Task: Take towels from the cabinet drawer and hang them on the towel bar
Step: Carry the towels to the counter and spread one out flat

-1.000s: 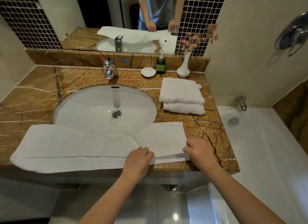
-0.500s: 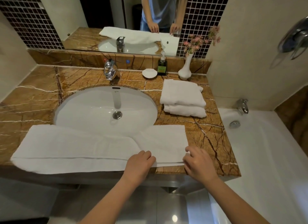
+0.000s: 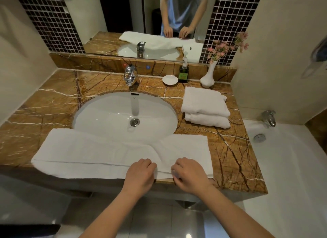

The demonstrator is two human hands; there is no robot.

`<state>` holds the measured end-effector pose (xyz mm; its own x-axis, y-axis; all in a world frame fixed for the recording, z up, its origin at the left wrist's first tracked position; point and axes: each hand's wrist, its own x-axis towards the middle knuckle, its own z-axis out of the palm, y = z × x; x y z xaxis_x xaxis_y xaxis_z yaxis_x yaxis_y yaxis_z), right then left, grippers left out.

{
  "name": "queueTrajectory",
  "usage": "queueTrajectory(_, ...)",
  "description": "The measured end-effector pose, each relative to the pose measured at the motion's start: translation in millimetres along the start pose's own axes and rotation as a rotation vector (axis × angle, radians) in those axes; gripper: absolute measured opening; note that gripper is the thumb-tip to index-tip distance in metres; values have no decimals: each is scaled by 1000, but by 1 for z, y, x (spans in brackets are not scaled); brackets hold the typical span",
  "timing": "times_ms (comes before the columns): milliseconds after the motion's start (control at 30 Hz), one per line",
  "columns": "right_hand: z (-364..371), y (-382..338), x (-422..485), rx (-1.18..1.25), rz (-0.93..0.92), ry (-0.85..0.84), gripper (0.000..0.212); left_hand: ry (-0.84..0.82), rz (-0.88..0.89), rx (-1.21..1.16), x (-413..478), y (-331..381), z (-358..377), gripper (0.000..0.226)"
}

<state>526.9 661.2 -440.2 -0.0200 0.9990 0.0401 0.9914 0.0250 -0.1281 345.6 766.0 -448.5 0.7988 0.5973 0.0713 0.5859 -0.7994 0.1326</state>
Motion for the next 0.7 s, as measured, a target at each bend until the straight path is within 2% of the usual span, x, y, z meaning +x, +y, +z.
queueTrajectory(100, 4, -38, 27, -33, -32, 20, 11, -6, -63, 13, -7, -16, -2, 15)
queueTrajectory(300, 16, -64, 47, -148, 102, 30, 35, 15, -152, -30, -9, -45, -6, 16)
queueTrajectory(400, 15, -68, 49, -149, 129, 63, 38, -5, -103, 20, -8, -48, -9, 21)
queueTrajectory(567, 15, -67, 43, -120, 76, 269, 31, 15, -11, 87, -9, -58, -8, 38)
queueTrajectory(700, 19, -68, 33, -121, 59, 388, 31, 123, 55, 46, -12, -66, -11, 30)
